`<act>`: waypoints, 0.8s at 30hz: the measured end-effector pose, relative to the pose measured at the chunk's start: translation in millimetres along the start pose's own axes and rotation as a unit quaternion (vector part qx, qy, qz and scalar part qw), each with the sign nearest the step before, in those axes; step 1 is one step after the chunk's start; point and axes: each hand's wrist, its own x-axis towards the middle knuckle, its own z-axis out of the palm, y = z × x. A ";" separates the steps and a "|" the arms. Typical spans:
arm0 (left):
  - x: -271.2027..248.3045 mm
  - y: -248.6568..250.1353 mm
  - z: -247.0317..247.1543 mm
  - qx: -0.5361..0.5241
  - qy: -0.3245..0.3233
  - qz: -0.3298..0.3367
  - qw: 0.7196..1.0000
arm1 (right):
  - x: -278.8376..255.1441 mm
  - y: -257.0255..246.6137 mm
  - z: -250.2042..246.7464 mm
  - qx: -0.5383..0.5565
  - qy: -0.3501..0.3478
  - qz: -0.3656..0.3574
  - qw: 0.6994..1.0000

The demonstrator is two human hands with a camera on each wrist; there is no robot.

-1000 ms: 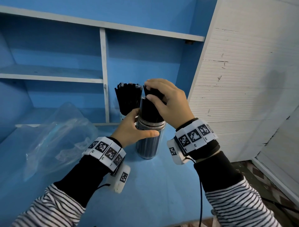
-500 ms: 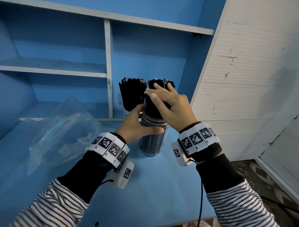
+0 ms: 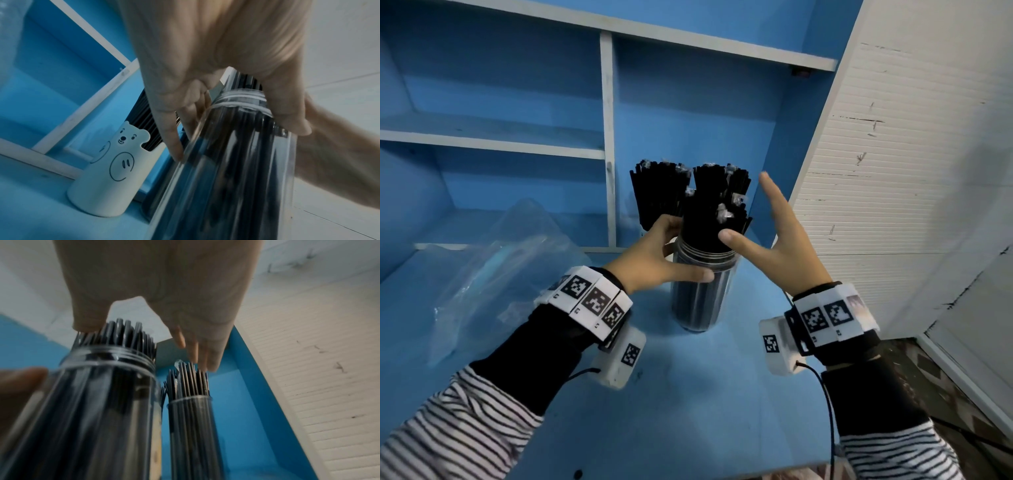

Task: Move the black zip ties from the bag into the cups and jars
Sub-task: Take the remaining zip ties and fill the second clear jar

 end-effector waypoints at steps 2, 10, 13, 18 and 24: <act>1.1 1.2 -3.0 0.004 -0.009 0.005 1.000 | -2.1 12.1 -0.7 -0.017 -0.063 0.056 0.996; 1.0 0.8 -3.4 0.025 -0.020 0.006 0.999 | -7.1 22.0 16.3 0.055 -0.114 0.035 0.991; 0.2 -0.9 -3.2 0.002 -0.016 0.003 1.000 | -4.1 22.3 12.0 0.040 -0.101 0.054 0.993; 5.5 -11.8 -8.9 -0.031 0.159 -0.016 0.987 | -4.5 34.6 -9.7 0.003 -0.049 0.107 0.993; 29.2 -36.7 -26.9 -0.004 0.273 -0.077 0.959 | 10.4 61.4 -33.1 -0.027 0.054 0.170 0.984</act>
